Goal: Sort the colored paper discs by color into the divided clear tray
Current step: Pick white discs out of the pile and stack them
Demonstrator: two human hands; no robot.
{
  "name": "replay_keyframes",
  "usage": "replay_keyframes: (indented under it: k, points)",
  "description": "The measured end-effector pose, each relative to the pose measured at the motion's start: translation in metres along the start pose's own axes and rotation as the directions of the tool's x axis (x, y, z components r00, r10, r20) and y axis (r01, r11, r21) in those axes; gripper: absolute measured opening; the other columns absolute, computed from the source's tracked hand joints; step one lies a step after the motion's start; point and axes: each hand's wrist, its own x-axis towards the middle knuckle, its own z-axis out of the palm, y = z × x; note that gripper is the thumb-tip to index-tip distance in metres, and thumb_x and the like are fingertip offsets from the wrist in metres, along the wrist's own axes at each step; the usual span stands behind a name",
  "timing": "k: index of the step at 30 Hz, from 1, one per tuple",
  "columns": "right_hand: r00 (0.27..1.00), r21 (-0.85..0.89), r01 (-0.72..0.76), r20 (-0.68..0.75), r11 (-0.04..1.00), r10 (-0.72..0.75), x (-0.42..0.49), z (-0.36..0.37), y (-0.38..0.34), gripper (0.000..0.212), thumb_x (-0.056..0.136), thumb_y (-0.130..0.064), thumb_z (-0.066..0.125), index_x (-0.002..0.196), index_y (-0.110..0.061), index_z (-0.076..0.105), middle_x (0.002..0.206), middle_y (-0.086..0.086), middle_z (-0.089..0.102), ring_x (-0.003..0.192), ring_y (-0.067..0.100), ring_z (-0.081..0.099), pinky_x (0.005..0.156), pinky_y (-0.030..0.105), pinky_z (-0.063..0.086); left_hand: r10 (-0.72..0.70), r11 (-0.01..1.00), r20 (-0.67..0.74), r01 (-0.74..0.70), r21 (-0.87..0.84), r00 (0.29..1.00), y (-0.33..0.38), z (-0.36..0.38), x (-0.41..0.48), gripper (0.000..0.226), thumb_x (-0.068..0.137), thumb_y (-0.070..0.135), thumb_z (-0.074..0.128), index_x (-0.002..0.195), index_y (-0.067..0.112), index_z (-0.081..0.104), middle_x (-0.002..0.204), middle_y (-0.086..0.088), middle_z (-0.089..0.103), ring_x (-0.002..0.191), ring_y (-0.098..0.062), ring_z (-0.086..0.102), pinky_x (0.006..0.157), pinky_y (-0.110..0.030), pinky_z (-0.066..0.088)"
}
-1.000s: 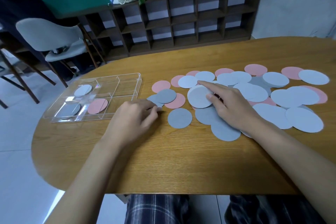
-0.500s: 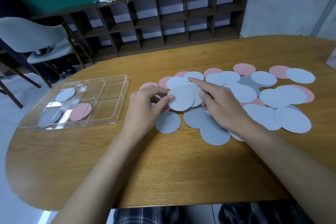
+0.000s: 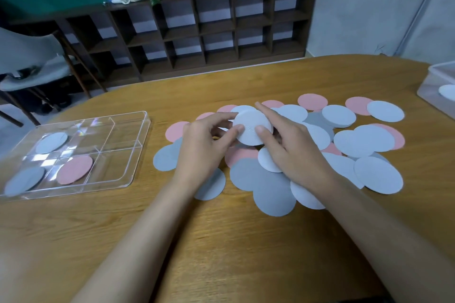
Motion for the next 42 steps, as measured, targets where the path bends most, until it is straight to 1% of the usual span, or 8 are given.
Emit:
replay_keyframes:
  k: [4, 9, 13, 19, 24, 28, 36, 42]
  points:
    - [1.000, -0.176, 0.011, -0.026, 0.984, -0.015, 0.006, -0.005, 0.010, 0.048, 0.109, -0.018, 0.047, 0.157, -0.023, 0.043, 0.141, -0.001, 0.063, 0.127, 0.019, 0.054, 0.102, 0.035, 0.045, 0.102, 0.988, 0.036, -0.106, 0.115, 0.994, -0.006, 0.000, 0.012, 0.019, 0.095, 0.031, 0.076, 0.111, 0.022, 0.080, 0.096, 0.011, 0.079, 0.086, -0.002, 0.072, 0.072, -0.019, 0.054]
    - [0.999, -0.238, -0.006, -0.032, 0.971, -0.002, 0.008, -0.006, 0.016, 0.047, 0.109, -0.022, 0.045, 0.156, -0.026, 0.043, 0.146, -0.004, 0.059, 0.134, 0.021, 0.052, 0.106, 0.047, 0.047, 0.030, 0.880, 0.180, -0.111, 0.462, 0.983, -0.034, -0.011, 0.034, 0.047, 0.099, 0.042, 0.066, 0.142, 0.023, 0.062, 0.148, 0.005, 0.061, 0.135, -0.017, 0.054, 0.109, -0.031, 0.041]
    - [0.999, -0.226, 0.006, -0.035, 0.974, -0.014, 0.009, -0.005, 0.017, 0.046, 0.109, -0.018, 0.046, 0.155, -0.022, 0.046, 0.145, -0.004, 0.061, 0.133, 0.017, 0.052, 0.106, 0.038, 0.046, -0.010, 0.868, 0.223, -0.102, 0.486, 0.975, -0.042, -0.010, 0.035, 0.039, 0.098, 0.043, 0.067, 0.130, 0.020, 0.067, 0.127, 0.005, 0.069, 0.113, -0.022, 0.062, 0.087, -0.035, 0.049]
    - [0.999, -0.220, 0.013, -0.033, 0.975, -0.021, 0.009, -0.004, 0.016, 0.045, 0.109, -0.017, 0.047, 0.153, -0.021, 0.049, 0.142, -0.005, 0.063, 0.126, 0.013, 0.054, 0.098, 0.022, 0.039, 0.039, 0.824, 0.177, -0.132, 0.551, 0.983, -0.046, -0.016, 0.032, 0.030, 0.099, 0.042, 0.067, 0.120, 0.021, 0.073, 0.113, 0.001, 0.075, 0.106, -0.026, 0.065, 0.084, -0.042, 0.053]
    - [0.998, -0.187, 0.006, -0.063, 0.982, -0.018, 0.008, -0.006, 0.014, 0.044, 0.107, -0.015, 0.050, 0.151, -0.021, 0.052, 0.106, -0.016, 0.058, 0.090, -0.017, 0.049, 0.079, -0.001, 0.032, 0.212, 0.806, 0.052, -0.205, 0.556, 0.976, -0.039, -0.019, 0.024, 0.024, 0.106, 0.030, 0.052, 0.101, 0.021, 0.073, 0.092, 0.003, 0.075, 0.083, -0.028, 0.066, 0.067, -0.040, 0.049]
    - [0.998, -0.170, -0.013, -0.067, 0.985, 0.001, 0.007, -0.008, 0.011, 0.045, 0.107, -0.015, 0.051, 0.152, -0.021, 0.051, 0.109, -0.017, 0.056, 0.090, -0.024, 0.045, 0.079, -0.003, 0.031, 0.282, 0.837, -0.049, -0.221, 0.501, 0.958, -0.044, -0.023, 0.026, 0.028, 0.107, 0.029, 0.045, 0.098, 0.013, 0.066, 0.088, -0.001, 0.069, 0.079, -0.028, 0.062, 0.071, -0.044, 0.052]
    - [0.994, -0.140, -0.052, -0.097, 0.989, 0.039, 0.007, -0.012, 0.008, 0.044, 0.108, -0.016, 0.049, 0.150, -0.027, 0.054, 0.090, -0.029, 0.051, 0.082, -0.020, 0.049, 0.072, 0.000, 0.035, 0.220, 0.958, -0.111, -0.193, 0.214, 0.969, -0.018, -0.010, 0.019, 0.018, 0.105, 0.015, 0.059, 0.094, 0.011, 0.072, 0.082, 0.019, 0.064, 0.079, 0.006, 0.058, 0.071, -0.008, 0.037]
    - [0.994, -0.060, -0.065, -0.087, 0.996, 0.060, 0.008, -0.011, 0.014, 0.043, 0.108, -0.016, 0.048, 0.147, -0.031, 0.057, 0.075, -0.030, 0.051, 0.078, -0.007, 0.054, 0.069, 0.008, 0.036, 0.236, 0.965, -0.008, -0.233, 0.123, 0.972, -0.010, 0.007, 0.009, 0.011, 0.102, 0.013, 0.063, 0.098, 0.011, 0.073, 0.093, 0.011, 0.073, 0.082, -0.011, 0.067, 0.075, -0.030, 0.054]
